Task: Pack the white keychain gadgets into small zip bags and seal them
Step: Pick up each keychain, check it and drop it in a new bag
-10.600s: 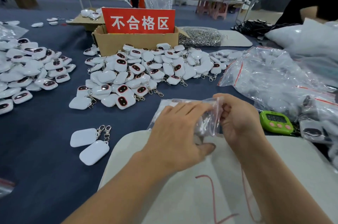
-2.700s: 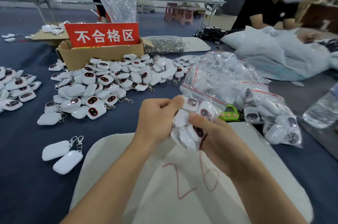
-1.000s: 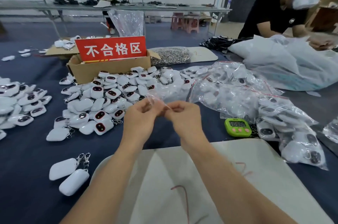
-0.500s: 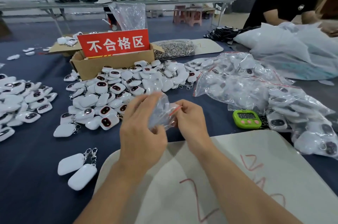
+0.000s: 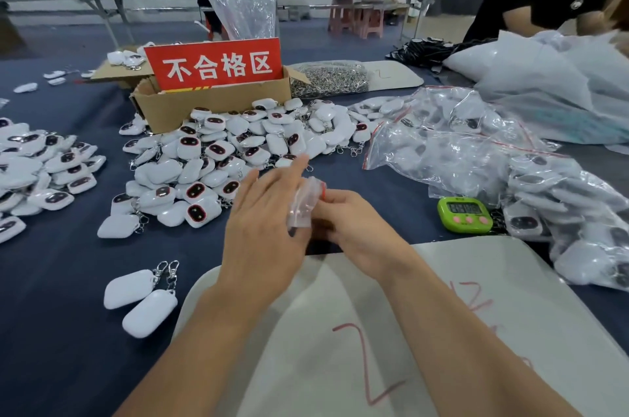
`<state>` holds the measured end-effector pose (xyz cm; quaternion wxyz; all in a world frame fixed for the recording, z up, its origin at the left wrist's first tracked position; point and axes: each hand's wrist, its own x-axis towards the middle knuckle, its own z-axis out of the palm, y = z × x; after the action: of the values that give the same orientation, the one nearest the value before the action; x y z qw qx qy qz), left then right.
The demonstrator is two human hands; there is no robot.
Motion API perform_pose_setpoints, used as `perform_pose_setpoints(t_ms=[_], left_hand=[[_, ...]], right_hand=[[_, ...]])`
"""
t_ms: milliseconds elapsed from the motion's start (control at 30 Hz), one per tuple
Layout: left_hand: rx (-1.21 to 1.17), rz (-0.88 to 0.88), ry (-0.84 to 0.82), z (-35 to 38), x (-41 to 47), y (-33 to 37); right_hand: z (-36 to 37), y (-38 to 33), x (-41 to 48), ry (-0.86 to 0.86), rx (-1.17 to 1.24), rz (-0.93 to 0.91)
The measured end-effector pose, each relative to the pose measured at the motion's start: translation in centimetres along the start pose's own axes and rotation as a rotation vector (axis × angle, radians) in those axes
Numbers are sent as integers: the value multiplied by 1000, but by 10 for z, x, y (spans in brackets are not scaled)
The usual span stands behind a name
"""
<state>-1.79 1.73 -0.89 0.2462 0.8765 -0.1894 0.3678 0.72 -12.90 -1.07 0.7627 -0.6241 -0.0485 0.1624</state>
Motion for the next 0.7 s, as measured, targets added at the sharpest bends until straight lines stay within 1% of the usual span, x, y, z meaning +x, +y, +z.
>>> perform_pose_setpoints(t_ms=[33, 67, 100, 133, 167, 200, 233, 300, 333, 367, 433, 500, 567, 633, 700], left_hand=[[36, 14, 105, -1, 2, -3], [84, 12, 198, -3, 5, -7], [144, -8, 256, -6, 7, -11], [216, -42, 261, -8, 8, -15], [294, -76, 217, -9, 8, -18], [357, -102, 139, -8, 7, -21], [383, -127, 35, -6, 5, -21], [333, -214, -184, 1, 3, -22], [303, -260, -278, 4, 2, -24], [287, -279, -339, 7, 1, -28], [261, -280, -370, 11, -2, -38], [248, -301, -353, 13, -3, -46], [253, -315, -340, 13, -4, -51], [237, -316, -329, 12, -4, -53], [212, -322, -317, 11, -2, -54]], right_hand=[[-2, 0, 3, 52, 85, -40], [-6, 2, 7, 175, 143, -86], [-9, 5, 12, 341, 139, -125], [-12, 9, 17, 506, 48, -157], [-13, 11, 23, 617, -116, -180], [-12, 13, 28, 649, -307, -202], [-12, 15, 36, 622, -509, -224], [-12, 17, 59, 507, -861, -279], [-11, 17, 70, 448, -1007, -309], [-11, 16, 80, 389, -1132, -335], [-13, 15, 96, 260, -1327, -338], [-18, 14, 108, 142, -1489, -346], [-19, 13, 114, 71, -1571, -394], [-17, 15, 112, 83, -1518, -422], [-12, 17, 104, 146, -1408, -444]])
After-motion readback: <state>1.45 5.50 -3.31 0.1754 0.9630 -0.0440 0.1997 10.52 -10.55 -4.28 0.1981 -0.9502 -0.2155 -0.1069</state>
